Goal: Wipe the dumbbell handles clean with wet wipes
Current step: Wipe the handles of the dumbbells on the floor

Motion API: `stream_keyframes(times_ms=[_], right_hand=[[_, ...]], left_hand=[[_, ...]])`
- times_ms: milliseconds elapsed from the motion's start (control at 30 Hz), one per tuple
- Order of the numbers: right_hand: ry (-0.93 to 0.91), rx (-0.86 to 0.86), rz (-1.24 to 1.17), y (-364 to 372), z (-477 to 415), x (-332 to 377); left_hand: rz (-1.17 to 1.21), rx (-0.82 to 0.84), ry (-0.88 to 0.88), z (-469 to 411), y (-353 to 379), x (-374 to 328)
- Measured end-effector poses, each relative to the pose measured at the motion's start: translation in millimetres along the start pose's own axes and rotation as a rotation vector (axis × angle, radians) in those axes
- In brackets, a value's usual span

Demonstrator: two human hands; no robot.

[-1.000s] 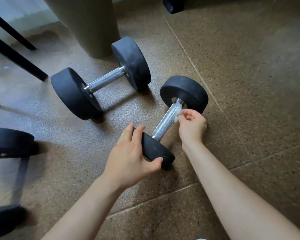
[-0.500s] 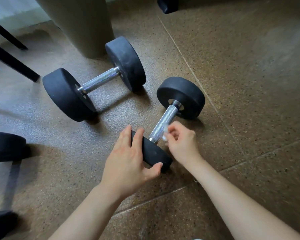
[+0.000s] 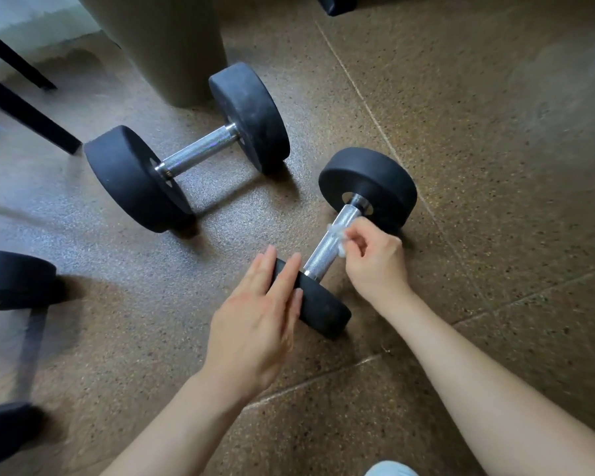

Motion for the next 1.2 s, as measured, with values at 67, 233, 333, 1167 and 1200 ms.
stream_keyframes(times_ms=[67, 233, 333, 1167, 1200], right_hand=[[-0.168, 0.128, 0.038, -6, 17, 9], [-0.039, -0.006, 0.081, -14, -18, -12], [-0.278, 0.177, 0.138, -15, 22, 9], [-0.239, 0.348, 0.375, -65, 28, -12], [-0.221, 0.306, 0.408, -69, 20, -17]], left_hand=[[0.014, -0.012, 0.017, 3, -1, -4], [0.049, -0.036, 0.086, 7, 2, -6], [0.162, -0.106, 0.194, 7, 2, -8], [0.406, -0.002, 0.073, 11, 33, -30], [0.410, 0.012, 0.077, 10, 33, -33]])
Point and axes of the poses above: each hand's wrist, its own z-axis away from the middle knuckle, its own y-axis out of the palm, x = y × z, the point moved 2 cm from there along -z, towards the middle knuckle, and after that the axes turned 11 degrees about z, right-handed, at the moved point
